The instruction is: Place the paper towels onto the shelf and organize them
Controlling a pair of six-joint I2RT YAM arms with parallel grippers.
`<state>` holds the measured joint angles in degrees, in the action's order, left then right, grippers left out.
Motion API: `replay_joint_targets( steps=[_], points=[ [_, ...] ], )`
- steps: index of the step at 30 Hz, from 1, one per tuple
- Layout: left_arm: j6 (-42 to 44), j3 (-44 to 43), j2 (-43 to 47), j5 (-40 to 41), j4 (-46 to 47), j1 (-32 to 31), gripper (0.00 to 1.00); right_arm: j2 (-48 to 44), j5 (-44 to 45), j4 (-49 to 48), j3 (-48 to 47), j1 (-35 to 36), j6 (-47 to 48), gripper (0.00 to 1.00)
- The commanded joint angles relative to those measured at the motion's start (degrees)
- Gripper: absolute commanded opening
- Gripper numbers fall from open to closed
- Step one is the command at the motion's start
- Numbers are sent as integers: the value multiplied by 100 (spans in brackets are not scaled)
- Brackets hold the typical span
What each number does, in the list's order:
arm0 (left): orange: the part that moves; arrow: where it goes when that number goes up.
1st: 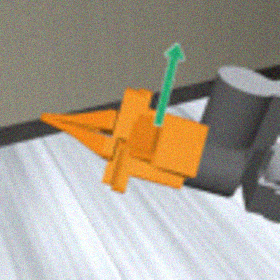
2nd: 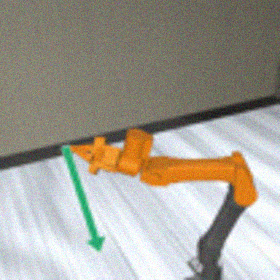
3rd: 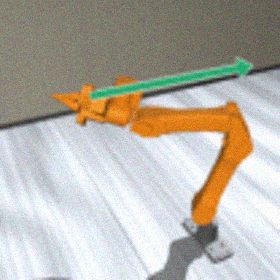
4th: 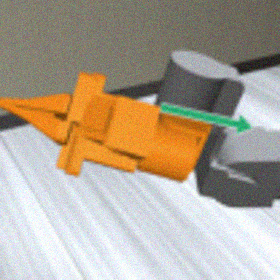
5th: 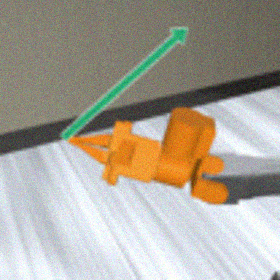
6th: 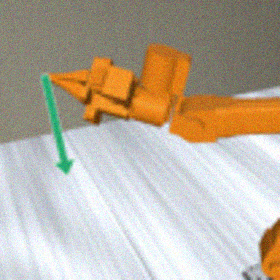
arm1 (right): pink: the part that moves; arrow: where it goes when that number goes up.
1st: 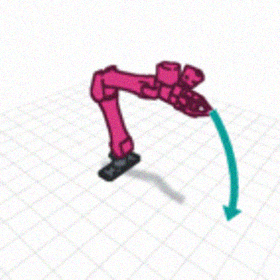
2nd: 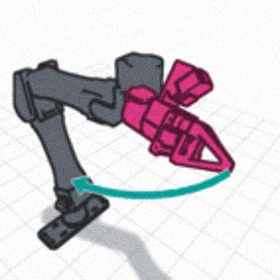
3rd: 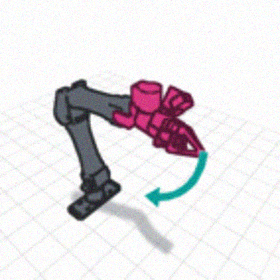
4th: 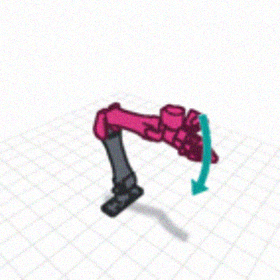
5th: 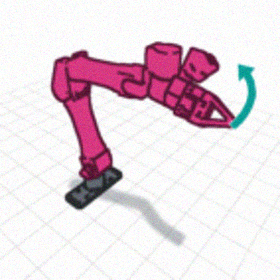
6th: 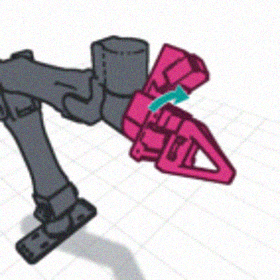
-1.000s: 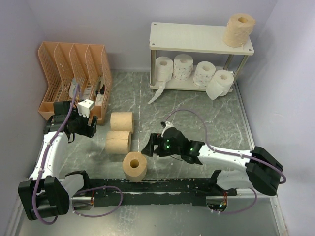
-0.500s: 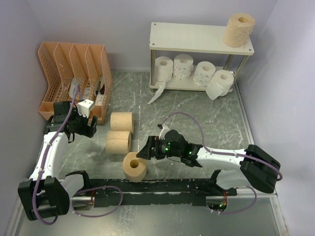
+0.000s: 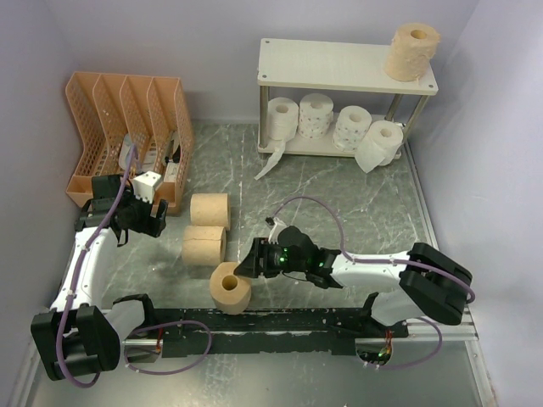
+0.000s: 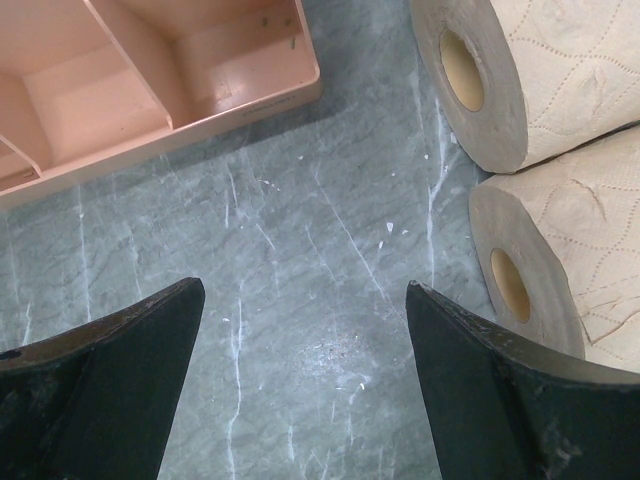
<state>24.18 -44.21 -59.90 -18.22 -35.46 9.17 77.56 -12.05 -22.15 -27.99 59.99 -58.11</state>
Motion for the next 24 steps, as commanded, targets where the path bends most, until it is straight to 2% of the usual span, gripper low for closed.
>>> replay_joint_targets(
  steps=[1,2,4,7,8,9,12,18,24],
  points=[
    [78,-51,98,-94,22,49,94,185,-85,-62,-75,115,54,55],
    [78,-51,95,-96,22,48,94,203,-83,-59,-73,118,55,55],
    [78,-47,95,-86,24,49,94,221,-64,-60,-73,126,55,46],
    [76,-59,89,-91,15,49,94,253,-39,-25,-87,128,68,20],
    [74,-54,84,-85,13,53,94,259,-42,-18,-92,131,71,7],
    [74,-59,84,-88,21,57,94,248,-26,1,-105,135,75,0],
    [77,-55,88,-85,22,62,94,-4,170,255,-216,136,-9,0],
    [79,-54,77,-86,22,61,94,-958,1425,1936,-1202,128,29,0],
    [79,-56,66,-86,13,66,94,-1028,3321,3870,-3508,-140,614,0]
  ],
)
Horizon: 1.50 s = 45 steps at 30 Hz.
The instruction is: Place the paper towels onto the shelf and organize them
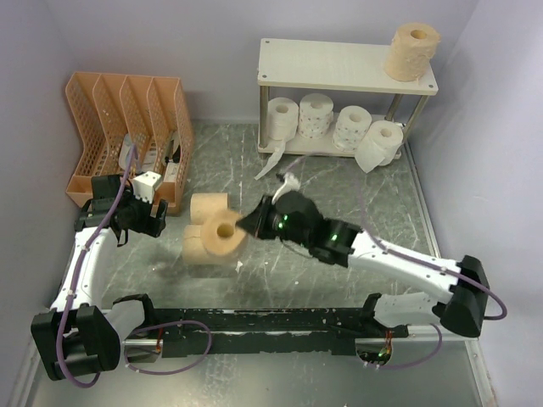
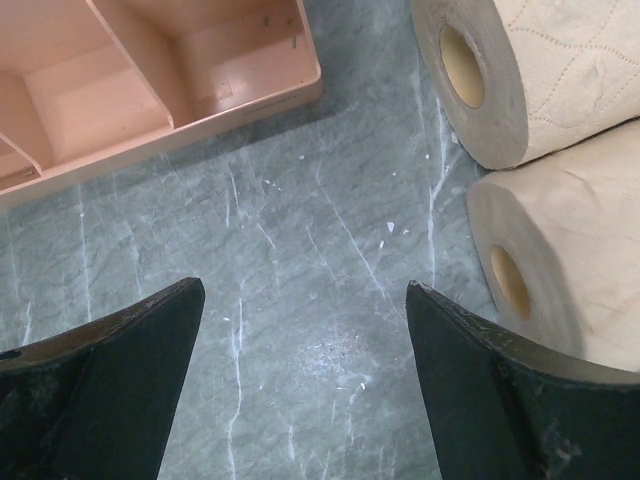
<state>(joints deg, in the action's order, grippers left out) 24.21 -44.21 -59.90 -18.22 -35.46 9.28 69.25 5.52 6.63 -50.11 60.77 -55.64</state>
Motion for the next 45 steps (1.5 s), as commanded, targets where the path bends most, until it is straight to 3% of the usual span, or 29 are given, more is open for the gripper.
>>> replay_joint_targets(
  steps=[1,7,12,17,22,30,34,45],
  points=[
    [76,-60,73,-93,20,54,94,-169,1833,1240,-1701,-400,444,0],
    [80,-62,65,-90,9,70,94,107,1846,1321,-3433,-2665,707,0],
    [75,-45,112,-116,32,143,94,1518,1556,1613,-5725,-4130,869,0],
    [97,-54,72,-129,1,142,94,2937,509,2011,-7926,-5329,91,0],
    [77,-50,100,-96,26,161,94,3739,-165,2077,-8416,-6101,-962,0],
    [96,-18,206,-147,31,164,94,4484,-397,2431,-9082,-6395,-1467,0],
    [111,-47,108,-157,5,166,94,4322,-167,2195,-8664,-6407,-1346,1],
    [111,-59,43,-168,8,161,94,4507,23,2185,-9297,-6603,-986,22]
  ],
)
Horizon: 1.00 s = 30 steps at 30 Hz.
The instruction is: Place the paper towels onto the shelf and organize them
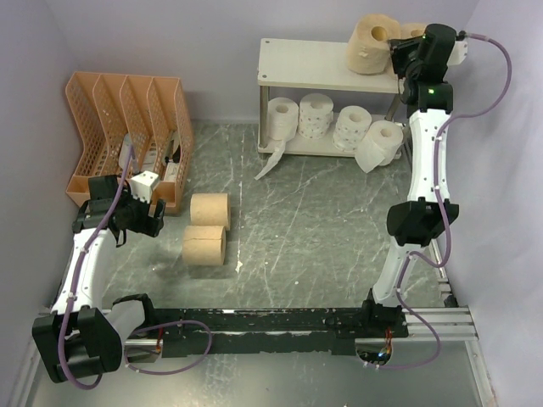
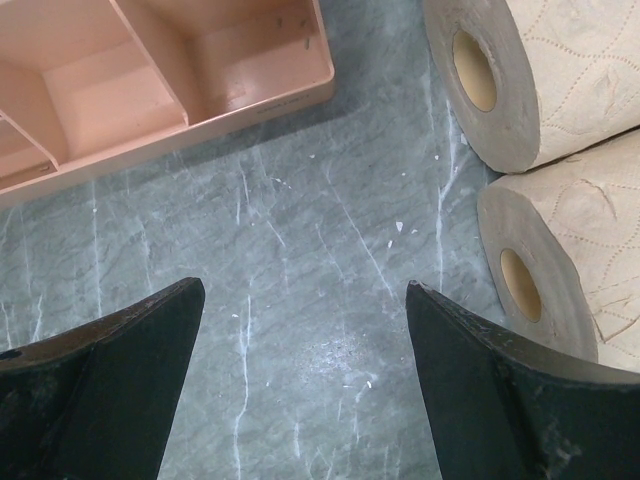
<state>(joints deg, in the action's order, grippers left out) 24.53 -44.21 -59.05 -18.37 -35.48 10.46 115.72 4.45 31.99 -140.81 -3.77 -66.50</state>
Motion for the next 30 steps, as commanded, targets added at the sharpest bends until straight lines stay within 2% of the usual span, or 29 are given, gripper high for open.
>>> replay_joint_targets(
  steps=[1,2,4,6,11,13,14,16,19,22,24,27,30],
  points=[
    [80,-66,-63,-150,8,40,94,-141,113,-373,-213,-179,100,30],
    [78,-69,-73,-145,9,37,94,-146,86,-388,-210,-201,104,40],
    [79,-72,-101,-136,7,36,94,-146,17,-444,-210,-216,160,76],
    [65,-71,-104,-123,8,41,94,-179,-5,-467,-187,-212,222,98],
    [54,-66,-97,-104,23,36,94,-653,-170,-1006,398,-114,457,100],
    [45,-69,-104,-94,24,36,94,-1050,-238,-1181,732,274,856,100],
    [43,-68,-101,-92,24,36,94,-1366,-66,-1208,1018,697,1159,100],
    [43,-74,-109,-70,28,40,94,-2173,512,-1620,2206,1861,1793,100],
    [45,-79,-141,-53,-1,48,94,-3434,1124,-2816,4979,3476,1823,100],
    [29,-62,-126,-50,28,53,94,-4010,1782,-3353,7193,4474,1355,97],
    [44,-65,-160,-69,26,45,94,-3997,1981,-3684,8330,4850,907,93],
    [67,-96,-239,-104,-8,37,94,-3552,1380,-4474,9406,5035,535,91],
    [80,-106,-261,-107,-27,38,94,-3019,1081,-4772,9479,5340,737,89]
  ],
)
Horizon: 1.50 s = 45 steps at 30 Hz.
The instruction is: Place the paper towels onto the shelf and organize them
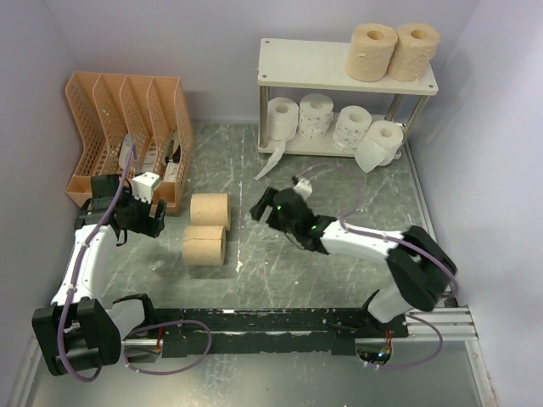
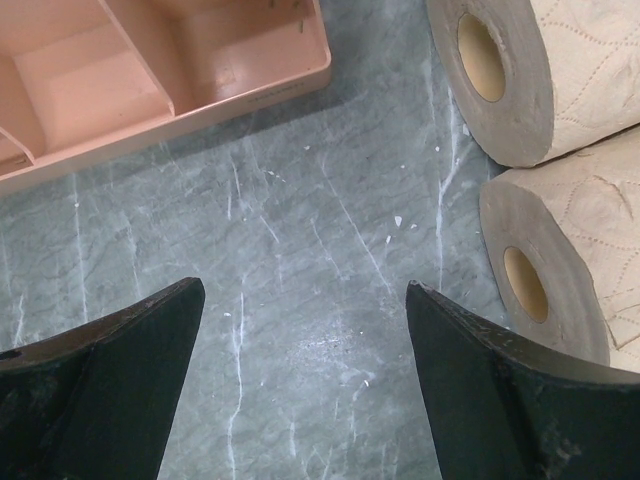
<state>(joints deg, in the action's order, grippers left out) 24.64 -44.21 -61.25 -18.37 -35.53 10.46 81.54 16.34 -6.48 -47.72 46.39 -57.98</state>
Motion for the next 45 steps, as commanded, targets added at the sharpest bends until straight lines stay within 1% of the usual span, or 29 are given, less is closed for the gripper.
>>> replay_joint_targets(
  steps=[1,4,8,15,18,20,22,26,30,33,37,40,41,42,45],
  points=[
    [68,-100,-32,-111,-17,36,94,533,-154,-867,79,436,-23,86],
    [75,-102,-12,-115,-15,42,94,959,-59,-518,-324,842,204,83],
    [76,-99,-18,-118,-24,42,94,1263,16,-305,-658,1176,298,82],
    [76,-98,-36,-114,-24,35,94,1201,-339,-692,-604,1278,96,83],
    [76,-101,-31,-116,-24,36,94,1340,-338,-423,-809,1360,81,83],
    [76,-98,-26,-116,-18,36,94,1425,-138,-111,-936,1436,34,84],
    [76,-97,-23,-115,-16,42,94,1474,-57,-84,-935,1500,12,84],
    [68,-109,-28,-107,-24,40,94,1628,-279,-210,-937,1560,-170,82],
    [70,-98,-13,-112,-24,40,94,1807,-411,-319,-940,1630,-248,69],
    [76,-97,-14,-113,-20,35,94,1867,-503,-442,-936,1650,-328,55],
    [76,-97,-6,-116,-20,44,94,2008,-677,-651,-934,1646,-456,39],
    [83,-98,-2,-114,-33,37,94,2158,-884,-846,-922,1649,-556,20],
    [84,-97,-7,-114,-28,38,94,2202,-961,-940,-902,1636,-603,12],
    [84,-99,-3,-120,-30,36,94,2231,-1021,-1019,-874,1644,-637,0],
    [89,-97,15,-119,-33,36,94,2059,-1077,-1167,-781,1637,-621,0]
  ],
)
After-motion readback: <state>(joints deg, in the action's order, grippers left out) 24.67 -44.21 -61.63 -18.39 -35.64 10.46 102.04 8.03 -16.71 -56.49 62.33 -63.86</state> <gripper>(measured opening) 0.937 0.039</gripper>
